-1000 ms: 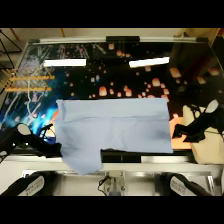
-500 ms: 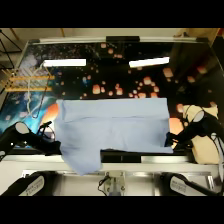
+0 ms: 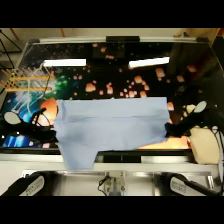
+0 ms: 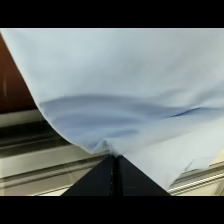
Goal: Fold the shirts.
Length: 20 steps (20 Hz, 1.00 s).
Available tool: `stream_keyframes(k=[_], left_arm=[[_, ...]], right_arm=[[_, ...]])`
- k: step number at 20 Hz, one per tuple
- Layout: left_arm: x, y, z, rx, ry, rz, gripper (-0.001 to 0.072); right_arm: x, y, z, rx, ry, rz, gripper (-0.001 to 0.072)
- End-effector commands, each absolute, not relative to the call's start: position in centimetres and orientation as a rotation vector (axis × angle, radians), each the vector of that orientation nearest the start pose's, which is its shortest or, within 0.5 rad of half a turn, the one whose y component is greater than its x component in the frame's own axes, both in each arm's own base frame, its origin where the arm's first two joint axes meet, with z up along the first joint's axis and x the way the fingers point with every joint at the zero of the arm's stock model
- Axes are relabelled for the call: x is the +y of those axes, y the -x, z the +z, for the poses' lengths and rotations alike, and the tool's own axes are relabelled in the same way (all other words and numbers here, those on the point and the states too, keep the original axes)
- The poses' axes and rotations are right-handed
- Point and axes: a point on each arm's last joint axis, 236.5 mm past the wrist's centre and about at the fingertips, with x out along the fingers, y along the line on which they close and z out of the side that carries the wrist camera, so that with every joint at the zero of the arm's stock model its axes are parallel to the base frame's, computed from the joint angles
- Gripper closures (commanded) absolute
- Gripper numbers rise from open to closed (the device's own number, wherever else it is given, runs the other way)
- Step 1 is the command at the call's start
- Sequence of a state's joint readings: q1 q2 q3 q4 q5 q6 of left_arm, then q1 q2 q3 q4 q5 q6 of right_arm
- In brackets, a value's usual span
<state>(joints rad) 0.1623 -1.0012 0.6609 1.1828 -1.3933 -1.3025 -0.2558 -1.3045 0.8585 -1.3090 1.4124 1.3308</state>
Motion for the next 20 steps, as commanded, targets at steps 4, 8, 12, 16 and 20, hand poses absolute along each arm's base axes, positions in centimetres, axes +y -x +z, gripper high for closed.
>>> stream_keyframes(k=[4,8,12,16,20], left_arm=[[-3.9,-30.5,1.3,1.344,0.231,-0.305,0.0680],[-3.1,-35.6,-0.8,1.396,0.249,-0.305,0.0679],[-3.1,-41.2,-1.6,1.378,0.290,-0.322,0.0679],[-3.2,-44.1,-3.2,1.394,0.366,-0.299,0.0678],[-4.4,-42.0,-6.2,1.547,0.462,-0.317,0.0349]], right_arm=[[-2.5,-35.9,-1.3,1.408,-0.284,0.099,0.0637],[-1.6,-41.2,-3.6,1.391,-0.288,0.131,0.0637],[-1.2,-44.4,-6.7,1.436,-0.202,0.105,0.0637],[-2.1,-44.7,-8.4,1.471,-0.210,0.061,0.0634],[-2.2,-43.5,-9.0,1.534,-0.199,0.073,0.0116]])
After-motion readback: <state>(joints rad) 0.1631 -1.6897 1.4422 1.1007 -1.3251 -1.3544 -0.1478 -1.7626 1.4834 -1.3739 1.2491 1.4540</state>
